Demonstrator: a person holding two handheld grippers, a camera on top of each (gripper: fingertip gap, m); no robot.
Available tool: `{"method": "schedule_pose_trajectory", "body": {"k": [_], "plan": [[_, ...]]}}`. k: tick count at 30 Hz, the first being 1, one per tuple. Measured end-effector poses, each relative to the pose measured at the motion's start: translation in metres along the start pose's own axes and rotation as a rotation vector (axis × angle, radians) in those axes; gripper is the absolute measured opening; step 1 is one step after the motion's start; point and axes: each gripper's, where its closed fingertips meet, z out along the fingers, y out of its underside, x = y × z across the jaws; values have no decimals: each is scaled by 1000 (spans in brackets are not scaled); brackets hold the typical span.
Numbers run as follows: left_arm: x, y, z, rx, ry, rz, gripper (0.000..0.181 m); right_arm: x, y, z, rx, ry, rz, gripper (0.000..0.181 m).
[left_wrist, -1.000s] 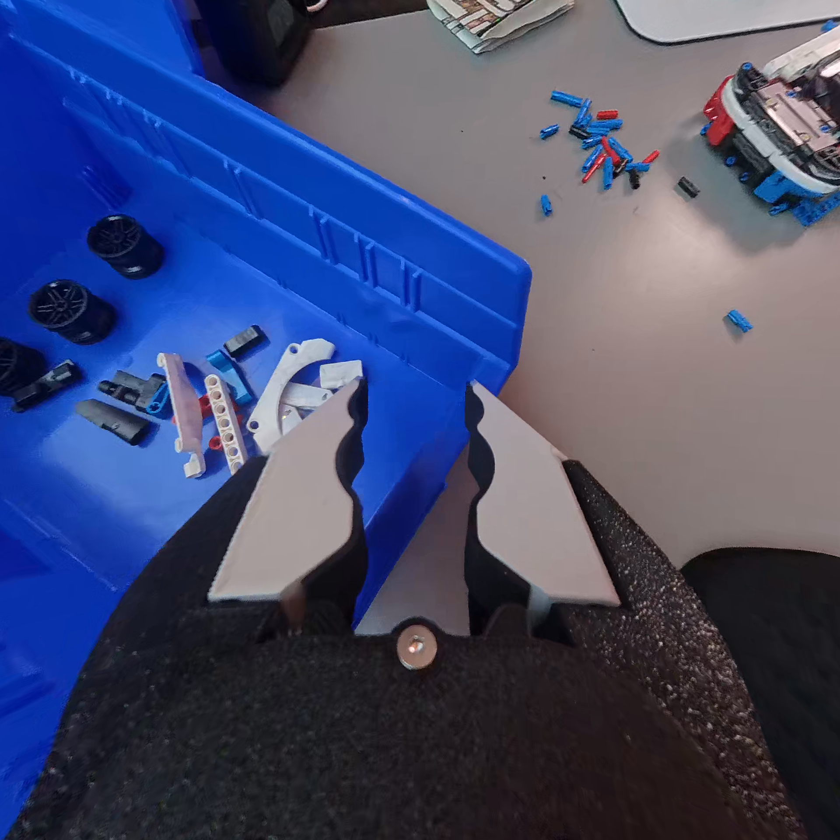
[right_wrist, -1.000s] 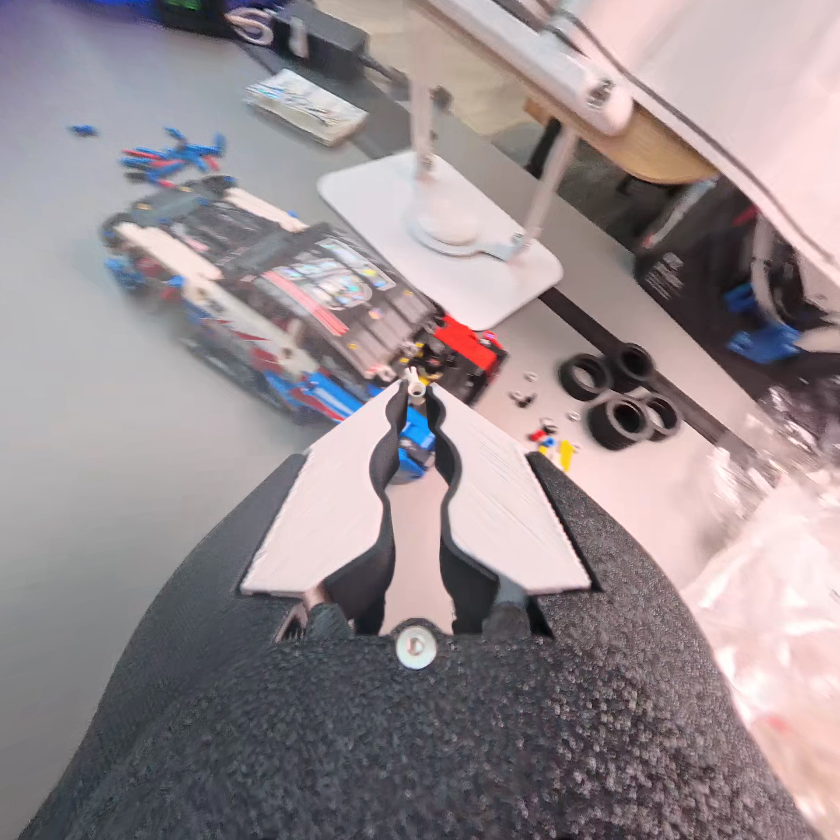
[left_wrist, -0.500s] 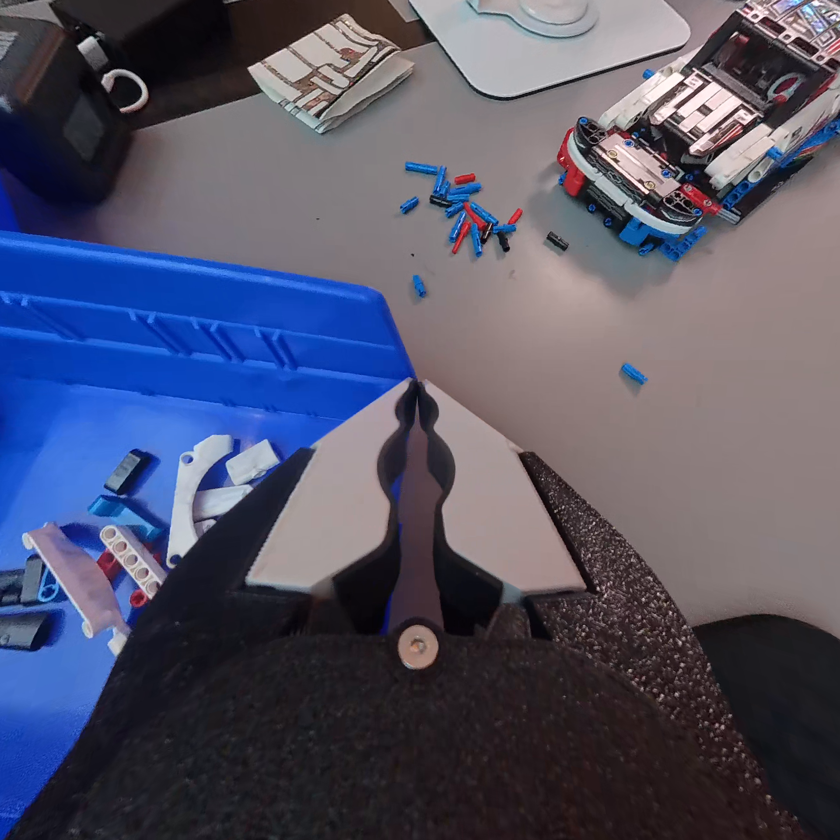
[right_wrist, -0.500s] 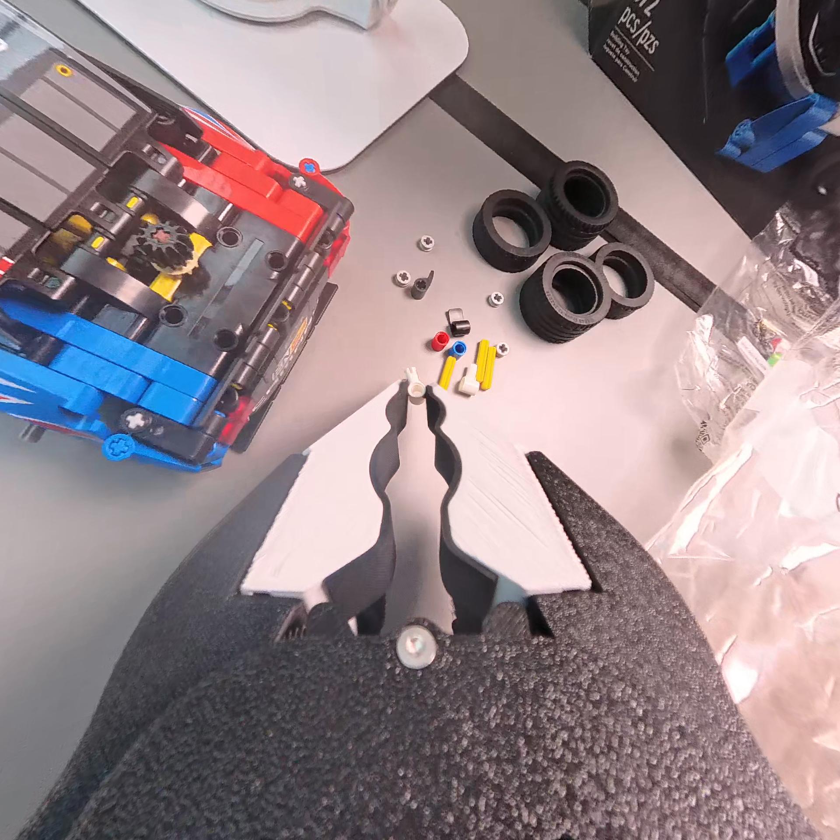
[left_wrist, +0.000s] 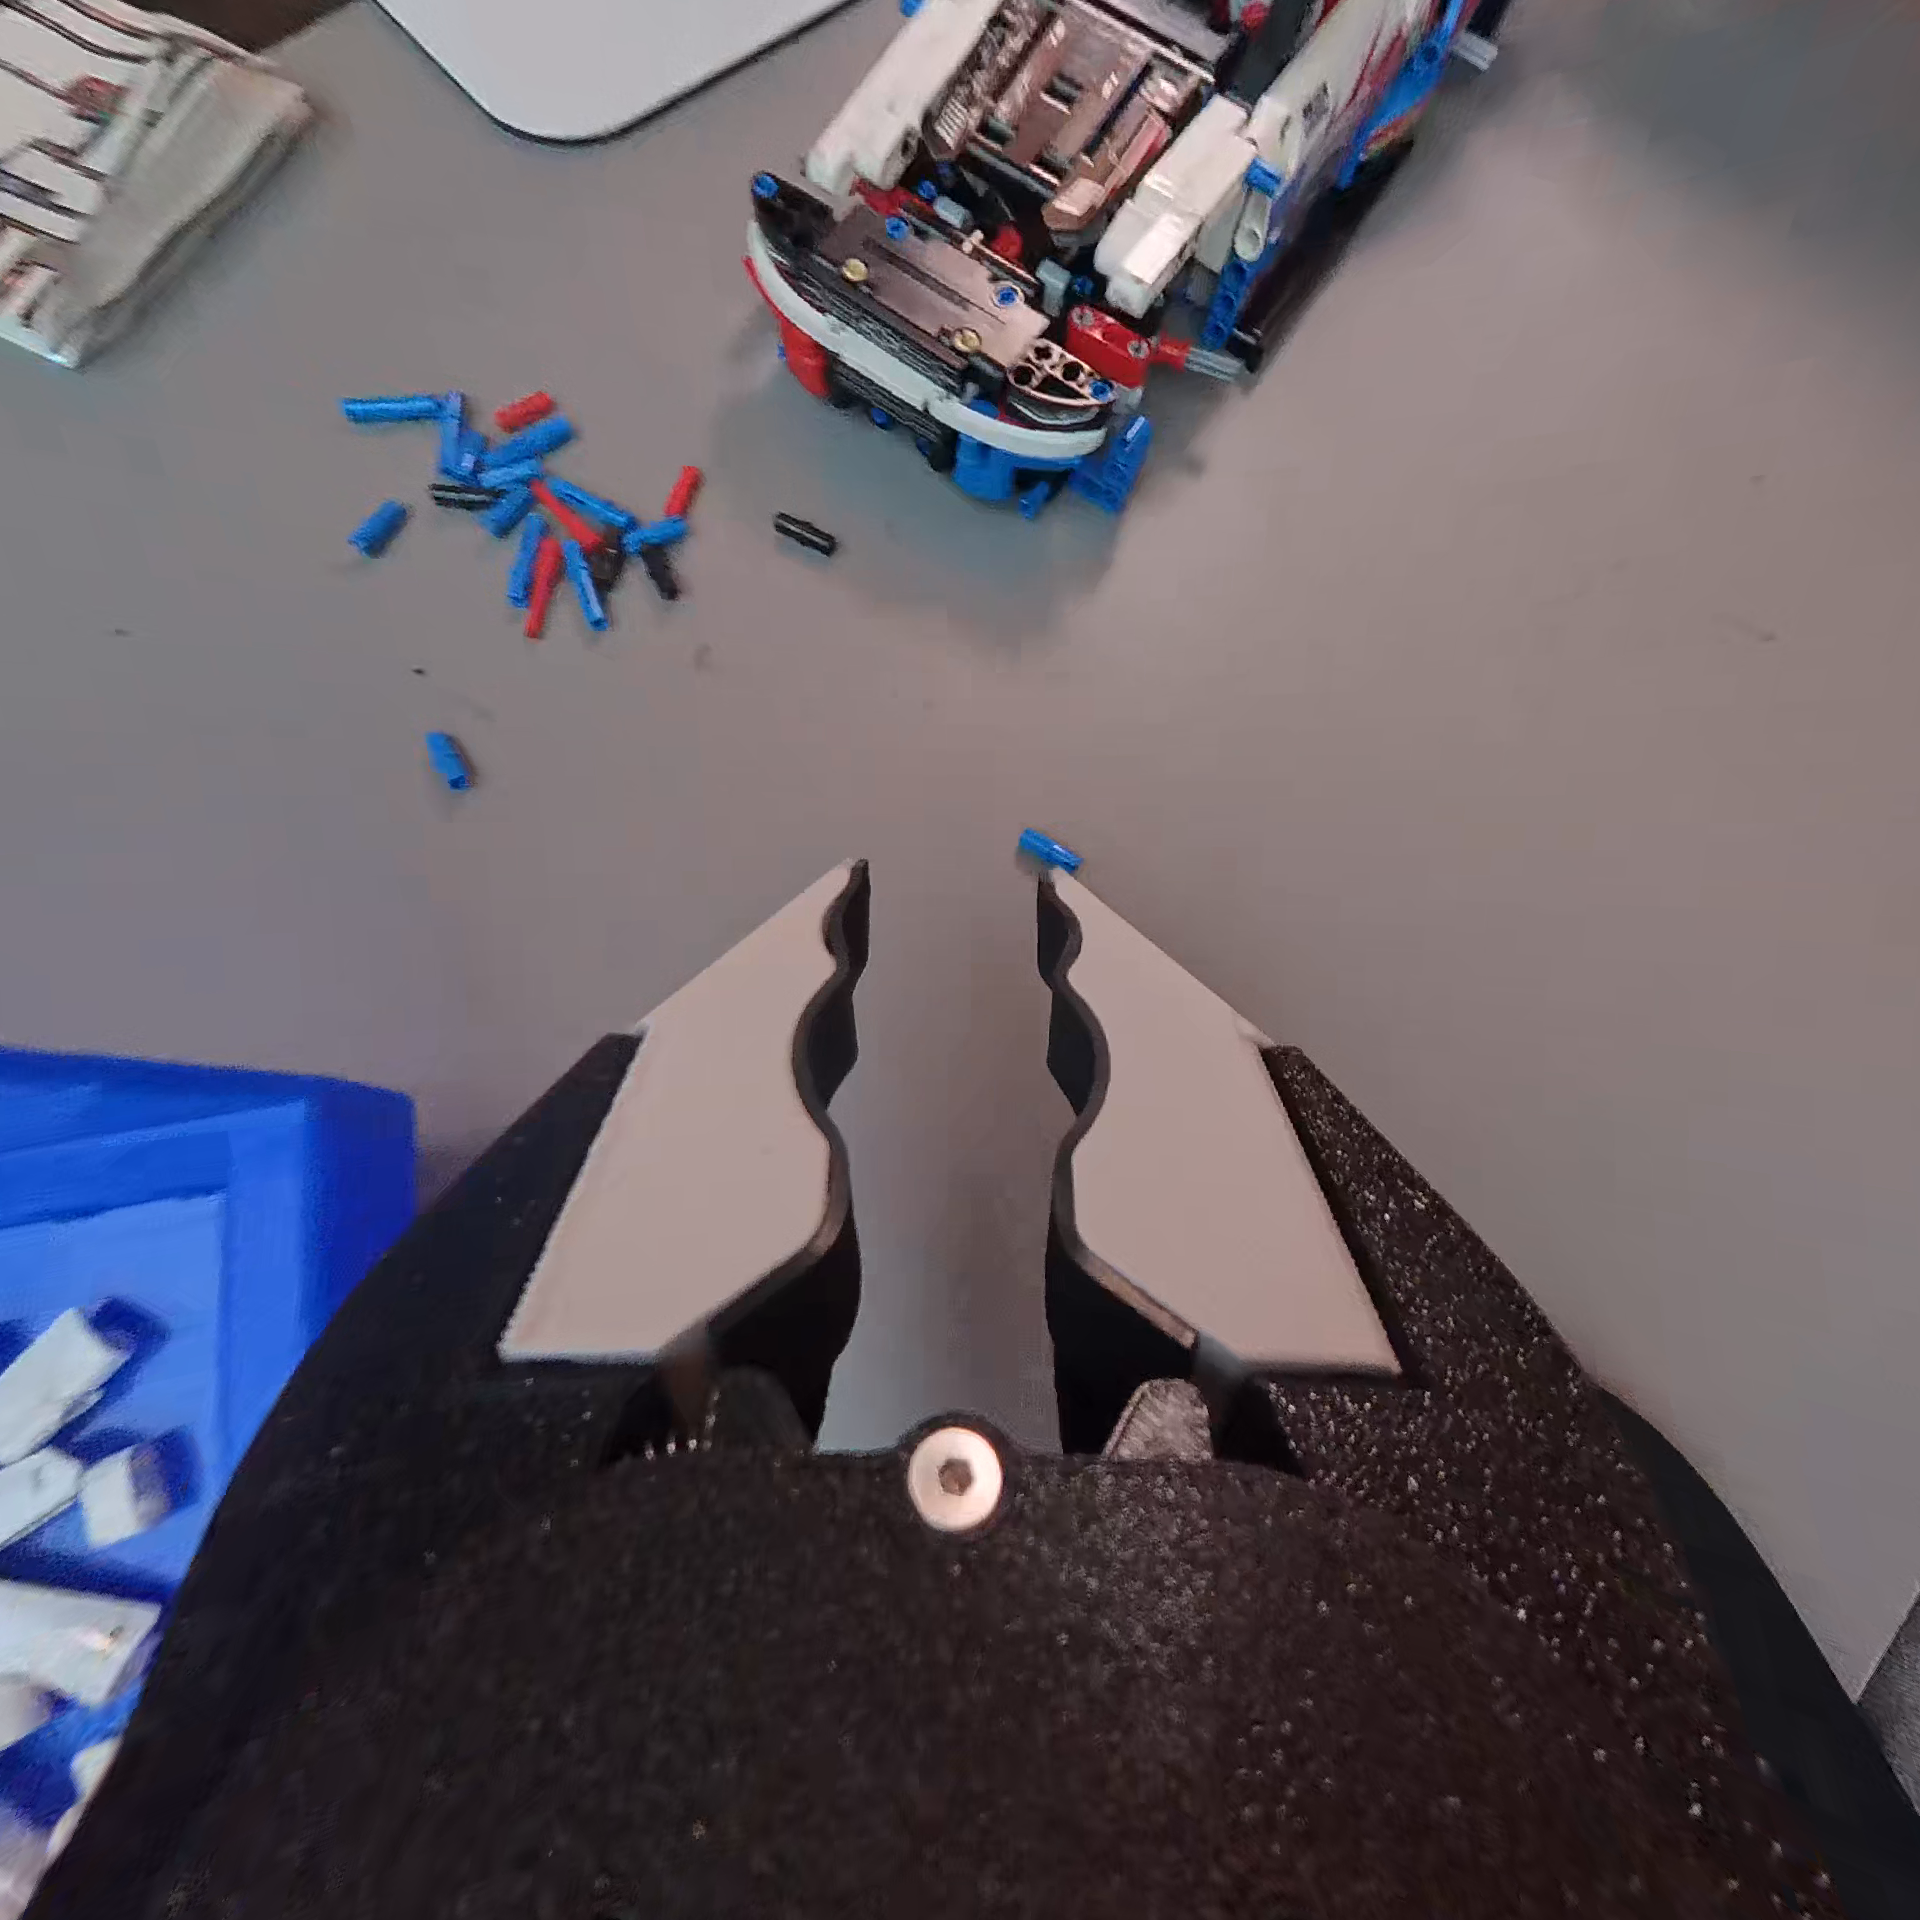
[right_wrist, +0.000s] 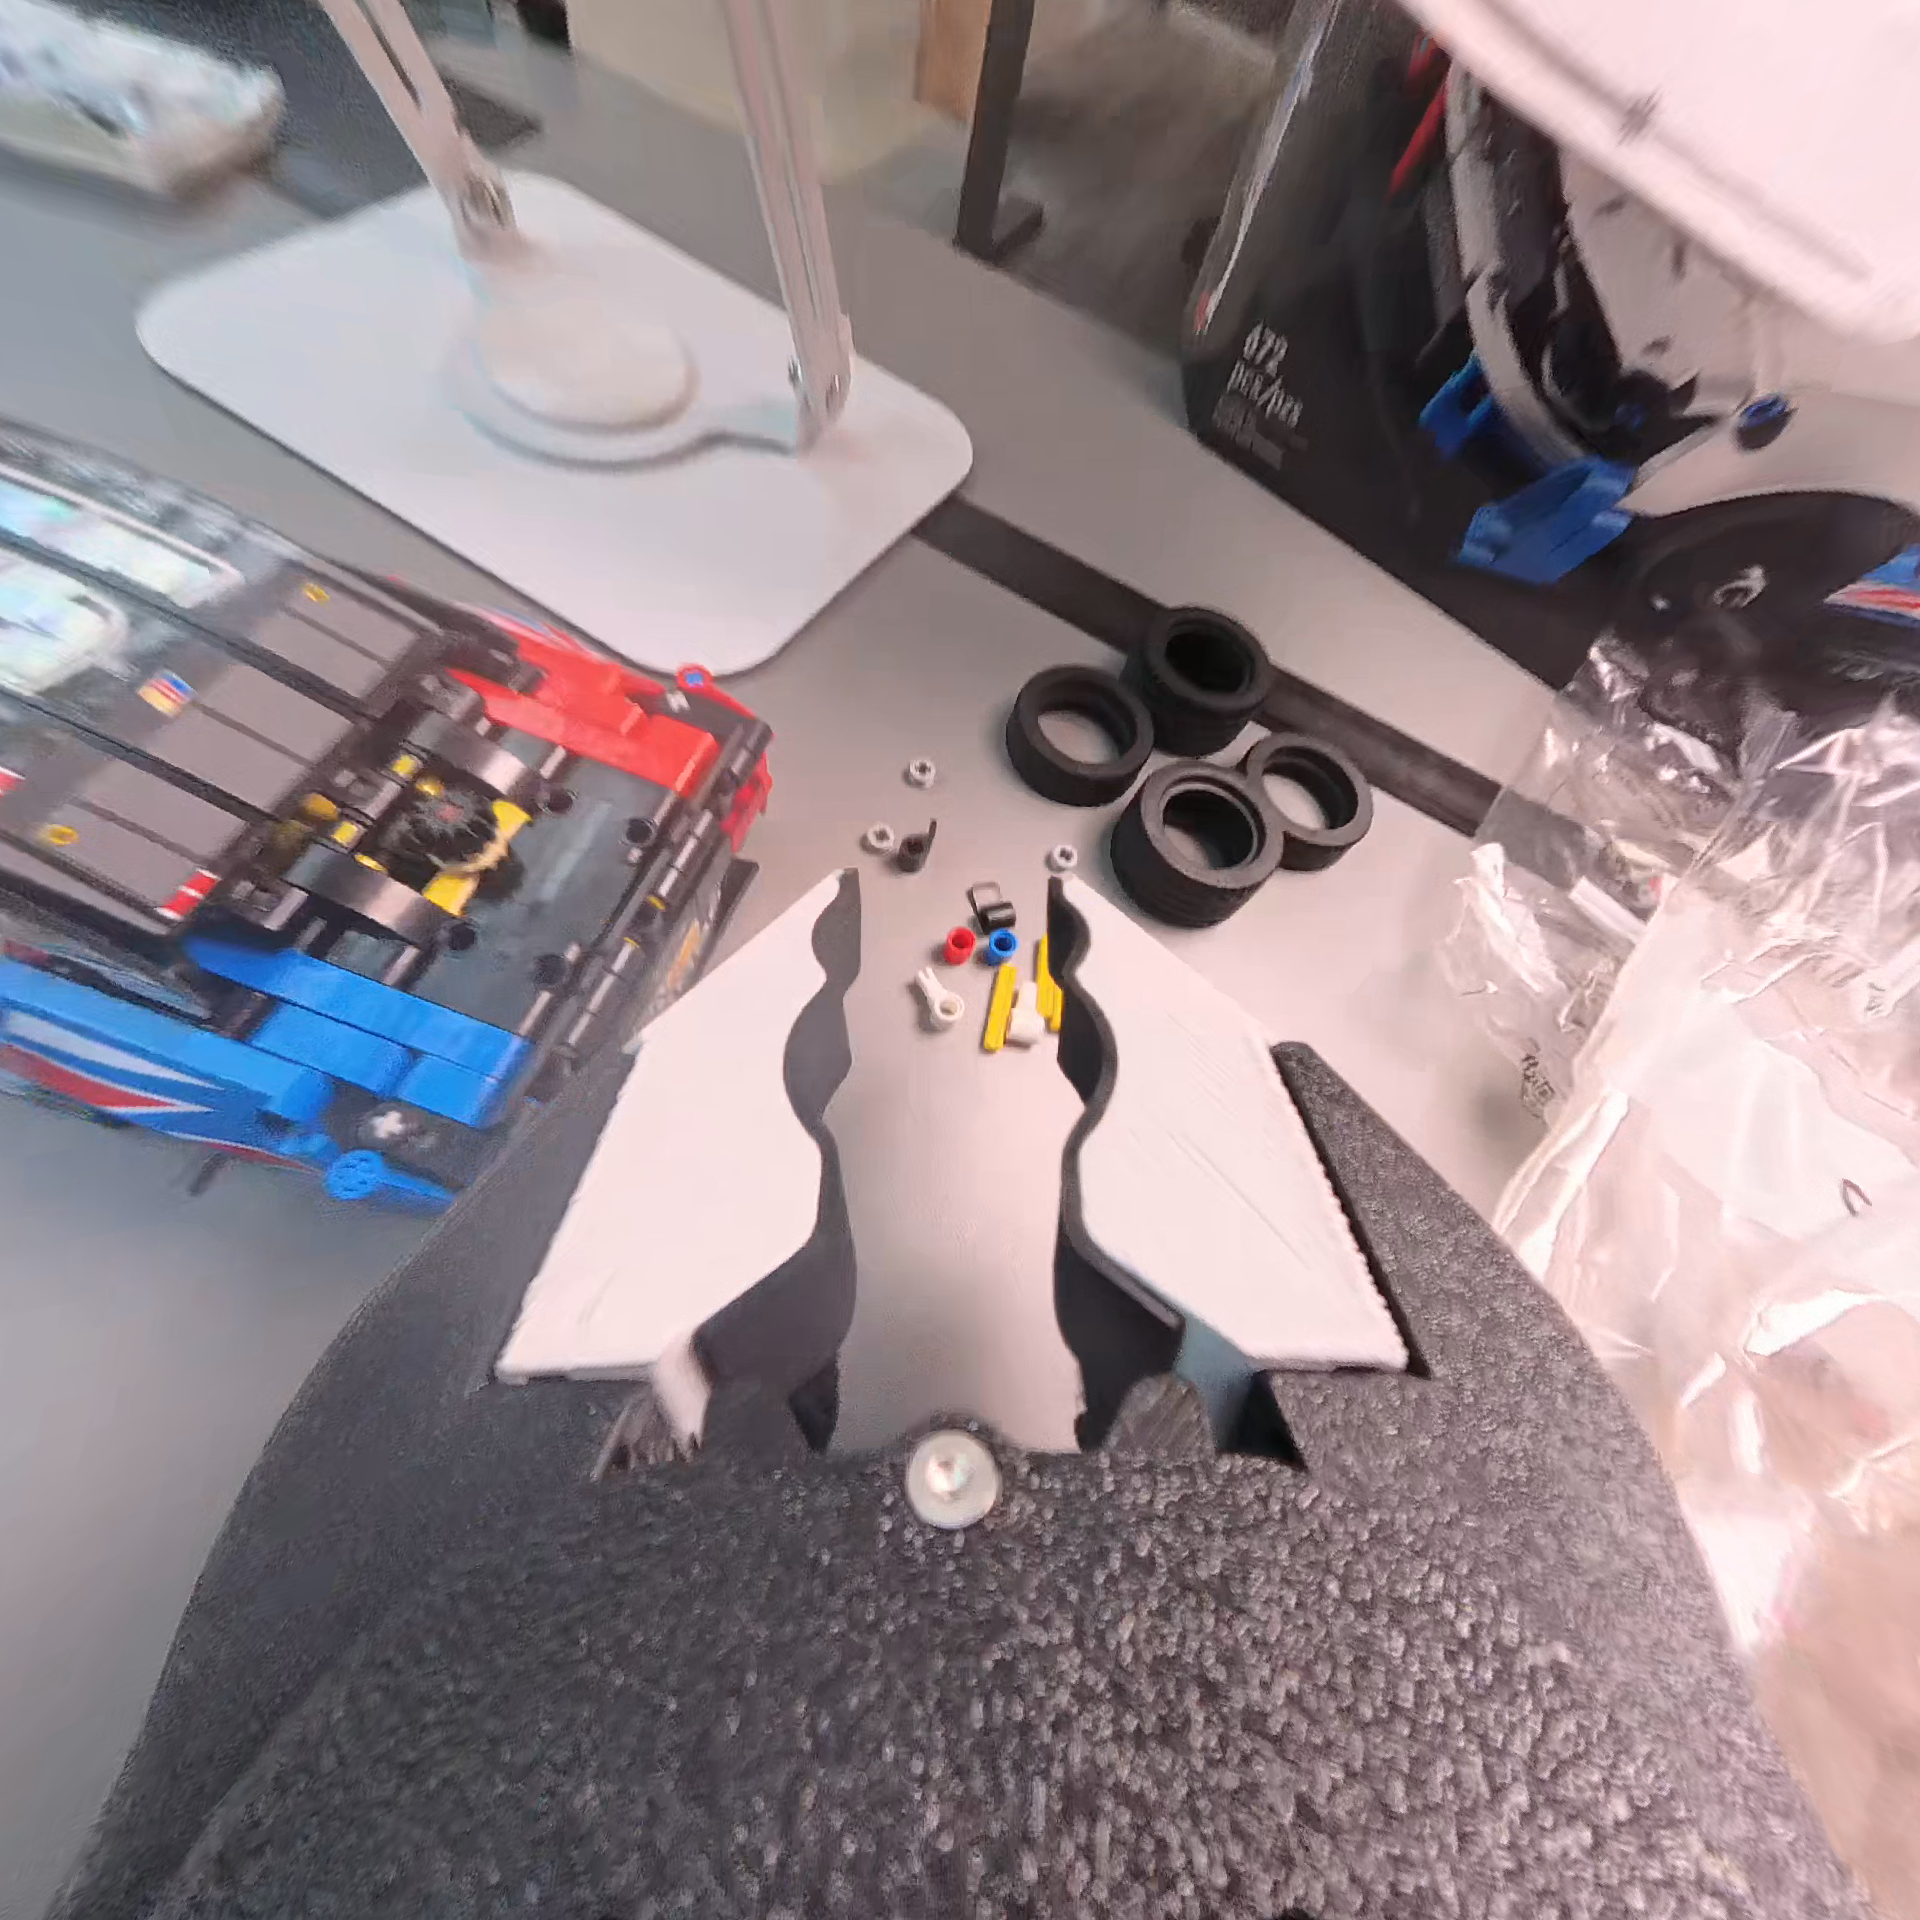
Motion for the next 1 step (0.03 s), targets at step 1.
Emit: {"method": "schedule_pose_trajectory", "body": {"k": [1], "plan": [[6, 3, 10, -19, 25, 2, 31, -2, -11, -9, 56, -11, 18, 36]]}}
